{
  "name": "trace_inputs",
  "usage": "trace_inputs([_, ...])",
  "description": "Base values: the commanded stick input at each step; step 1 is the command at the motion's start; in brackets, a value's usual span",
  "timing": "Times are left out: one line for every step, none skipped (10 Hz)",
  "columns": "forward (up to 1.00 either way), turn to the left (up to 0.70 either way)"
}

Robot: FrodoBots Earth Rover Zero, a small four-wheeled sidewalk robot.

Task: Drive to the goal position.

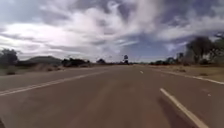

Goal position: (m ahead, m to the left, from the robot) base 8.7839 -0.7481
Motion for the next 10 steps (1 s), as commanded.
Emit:
trace_inputs([1.00,0.00])
trace_inputs([1.00,0.00])
trace_inputs([1.00,0.00])
trace_inputs([1.00,0.00])
trace_inputs([1.00,0.00])
trace_inputs([1.00,-0.40])
trace_inputs([1.00,-0.40])
trace_inputs([1.00,-0.40])
trace_inputs([1.00,-0.40])
trace_inputs([1.00,-0.39])
